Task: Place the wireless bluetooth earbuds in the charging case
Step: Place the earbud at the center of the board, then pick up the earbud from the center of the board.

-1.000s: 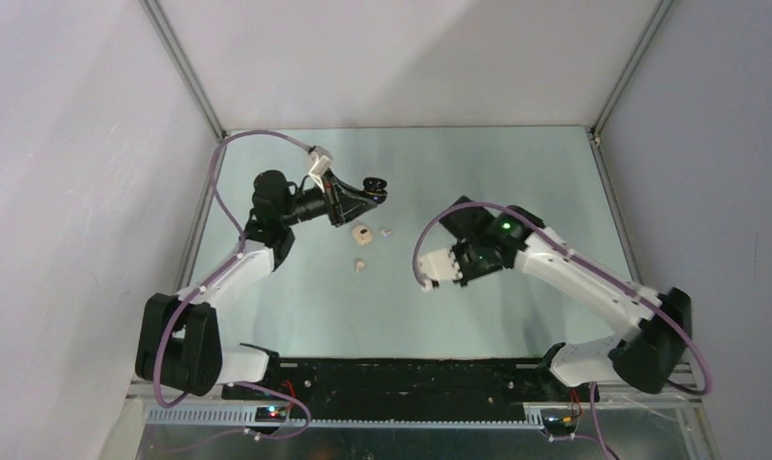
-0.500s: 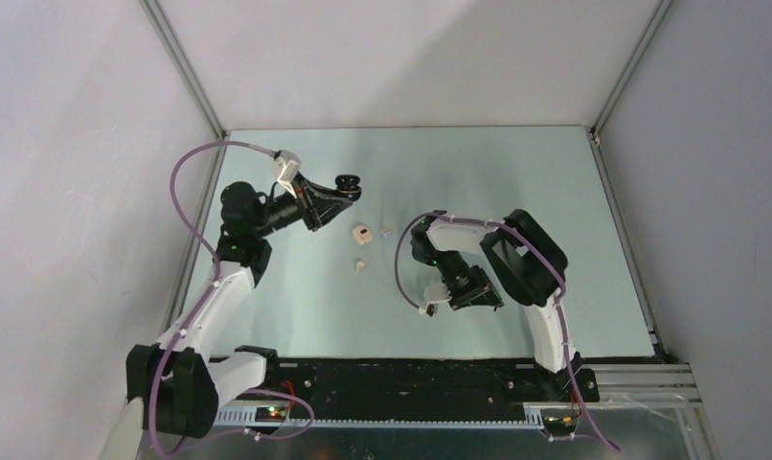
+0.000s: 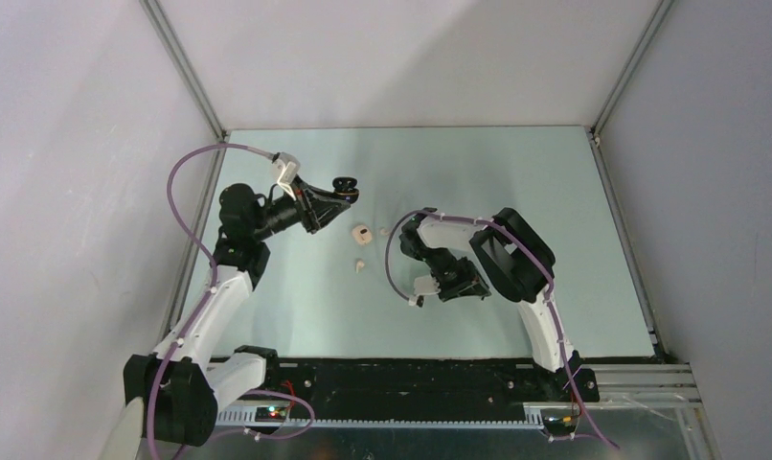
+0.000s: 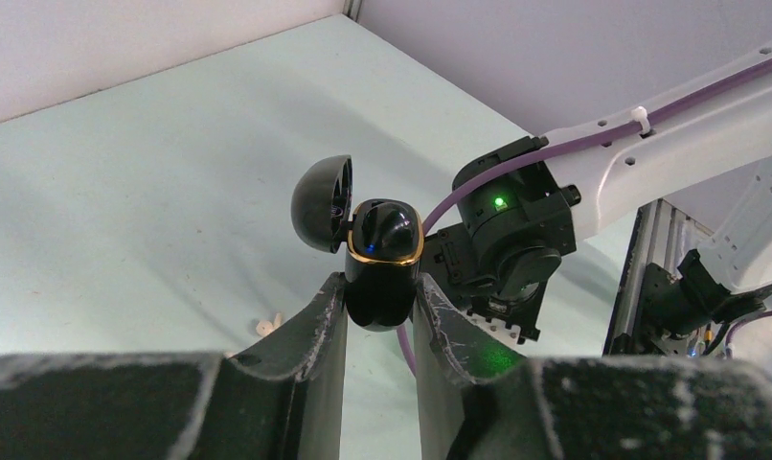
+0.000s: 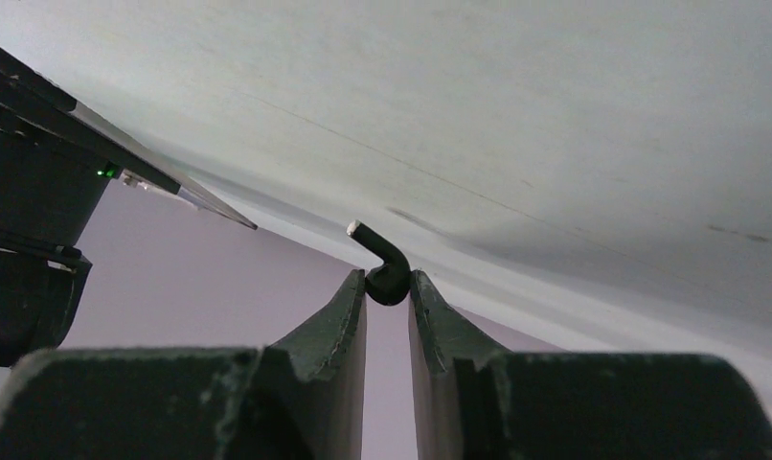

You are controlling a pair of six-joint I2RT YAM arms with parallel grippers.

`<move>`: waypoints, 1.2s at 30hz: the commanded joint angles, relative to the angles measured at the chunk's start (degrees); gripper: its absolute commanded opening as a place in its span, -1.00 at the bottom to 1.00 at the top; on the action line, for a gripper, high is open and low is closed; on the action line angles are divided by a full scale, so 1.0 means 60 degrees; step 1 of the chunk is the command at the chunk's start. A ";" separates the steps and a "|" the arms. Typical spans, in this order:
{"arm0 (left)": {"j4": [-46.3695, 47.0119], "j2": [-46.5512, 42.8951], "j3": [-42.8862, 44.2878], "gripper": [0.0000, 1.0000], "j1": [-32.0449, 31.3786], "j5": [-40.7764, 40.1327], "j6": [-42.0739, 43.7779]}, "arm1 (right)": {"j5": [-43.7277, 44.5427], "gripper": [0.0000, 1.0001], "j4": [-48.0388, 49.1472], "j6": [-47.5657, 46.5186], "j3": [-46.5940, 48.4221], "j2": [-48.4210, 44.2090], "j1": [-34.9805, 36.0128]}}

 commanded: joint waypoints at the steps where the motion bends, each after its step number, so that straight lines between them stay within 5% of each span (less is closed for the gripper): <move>1: 0.0032 -0.0319 0.0032 -1.00 0.0066 -0.0147 0.0192 | 0.0532 -0.39 0.1551 0.0562 0.0098 0.0617 0.0053; 9: -0.0104 -0.0251 0.0179 -1.00 0.0072 -0.0109 0.0186 | -0.0154 -0.04 0.1929 0.0778 0.0869 -0.0086 -0.0085; 15: -0.0557 -0.0149 0.0500 -1.00 0.0076 0.0038 0.0474 | -0.3213 0.01 0.0870 0.1536 0.2449 -0.1883 -0.0789; 19: -0.0979 -0.0030 0.0720 -1.00 0.0070 0.0132 0.0842 | -0.5681 0.00 0.2041 0.1611 0.0901 -0.4256 -0.2057; 24: -0.1969 0.0193 0.1131 -1.00 0.0076 0.0307 0.1779 | -1.0261 -0.10 0.4190 0.0319 -0.2597 -0.7261 -0.5686; 28: -0.3340 0.0307 0.1659 -1.00 0.0071 0.0498 0.2839 | -0.9915 -0.17 0.4632 -0.1724 -0.4520 -0.7753 -0.6570; 36: -0.5012 0.0353 0.2201 -1.00 0.0076 0.0545 0.3876 | -0.9541 -0.27 0.5393 -0.4495 -0.5617 -0.7357 -0.7216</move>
